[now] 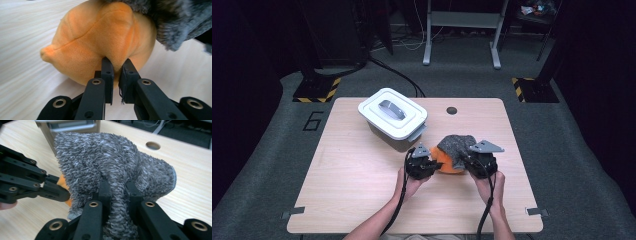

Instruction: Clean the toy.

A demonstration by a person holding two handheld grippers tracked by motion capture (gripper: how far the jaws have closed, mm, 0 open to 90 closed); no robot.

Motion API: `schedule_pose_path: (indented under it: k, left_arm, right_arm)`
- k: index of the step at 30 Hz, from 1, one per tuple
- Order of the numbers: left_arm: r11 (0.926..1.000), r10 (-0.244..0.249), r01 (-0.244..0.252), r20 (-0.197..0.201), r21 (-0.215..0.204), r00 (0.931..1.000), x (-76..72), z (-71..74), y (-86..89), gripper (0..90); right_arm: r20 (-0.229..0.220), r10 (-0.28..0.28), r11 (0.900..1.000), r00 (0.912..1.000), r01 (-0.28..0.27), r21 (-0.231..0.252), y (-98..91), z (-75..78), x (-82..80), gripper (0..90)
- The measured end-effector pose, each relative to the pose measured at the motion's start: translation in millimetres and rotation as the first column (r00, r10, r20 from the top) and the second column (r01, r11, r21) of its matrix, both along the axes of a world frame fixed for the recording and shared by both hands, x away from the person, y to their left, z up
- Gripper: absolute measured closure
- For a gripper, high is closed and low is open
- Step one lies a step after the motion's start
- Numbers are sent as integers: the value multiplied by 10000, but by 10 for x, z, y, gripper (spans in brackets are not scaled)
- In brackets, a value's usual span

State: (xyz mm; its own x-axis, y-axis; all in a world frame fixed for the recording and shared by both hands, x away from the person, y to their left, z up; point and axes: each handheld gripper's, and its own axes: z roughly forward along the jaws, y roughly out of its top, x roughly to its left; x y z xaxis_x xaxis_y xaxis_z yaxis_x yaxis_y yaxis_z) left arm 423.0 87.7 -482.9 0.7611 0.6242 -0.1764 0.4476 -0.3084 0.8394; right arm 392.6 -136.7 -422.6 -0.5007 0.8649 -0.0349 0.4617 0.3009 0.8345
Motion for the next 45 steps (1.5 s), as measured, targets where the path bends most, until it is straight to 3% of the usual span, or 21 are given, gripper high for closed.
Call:
schedule_pose_path:
  k: [3,4,7,10,12,13,16,19,21,28,30,32,36,38,41,45]
  left_arm:
    - [9995,118,-128,331,277,9994,-7,-29,7,779]
    - [9983,181,-218,698,537,9974,-22,-28,-2,722]
    - [9911,291,-494,1611,1232,9865,-67,-33,-38,548]
    - [9855,280,-632,2165,1574,9759,-77,-64,-78,454]
    - [9855,269,-653,2358,1565,9714,-60,-89,-102,445]
    - [9827,112,-573,2518,1763,9677,-53,-104,-124,458]
    - [9772,-163,-393,2584,2087,9659,-53,-148,-179,594]
    - [9794,-126,-374,2448,1986,9695,-50,-161,-182,755]
    - [9836,-49,-358,2243,1767,9745,-42,-147,-160,810]
    - [9988,-16,-20,732,492,9973,-21,-4,-72,853]
    - [9998,-91,84,392,180,9992,-39,45,-58,855]
    - [9996,-258,256,164,123,9995,-50,74,-47,857]
    - [9996,-67,64,121,257,9999,-20,49,-11,858]
    - [10000,70,-70,-22,2,10000,0,21,-4,858]
    - [9999,36,-37,71,132,10000,1,22,-7,857]
    - [9997,197,-198,69,134,9998,23,9,18,856]
  right_arm:
    - [-210,-18,9999,9998,20,100,38,-84,111,789]
    - [-208,11,9999,9998,-8,153,36,-90,133,789]
    - [-277,-14,9999,9996,18,161,42,-88,171,789]
    - [-338,43,9998,9994,-37,181,29,-82,197,789]
    - [-359,33,9997,9994,-24,237,16,-86,211,789]
    - [-382,0,9997,9993,9,233,14,-89,214,789]
    - [-491,-6,9994,9988,22,336,11,-115,230,789]
    - [-492,34,9992,9988,-14,408,16,-149,223,790]
    - [-425,46,9990,9991,-28,437,12,-149,208,790]
    - [84,250,9984,9997,-254,508,3,-22,65,790]
    - [158,468,9973,9988,-476,567,44,16,20,790]
    - [233,627,9976,9978,-633,276,110,21,9,791]
    - [237,584,9983,9980,-584,-15,160,-37,56,793]
    - [209,493,9988,9986,-492,-57,156,-62,79,793]
    - [270,213,9996,9994,-208,-199,90,-78,108,793]
    - [42,-295,9996,9996,295,26,-66,-119,153,793]
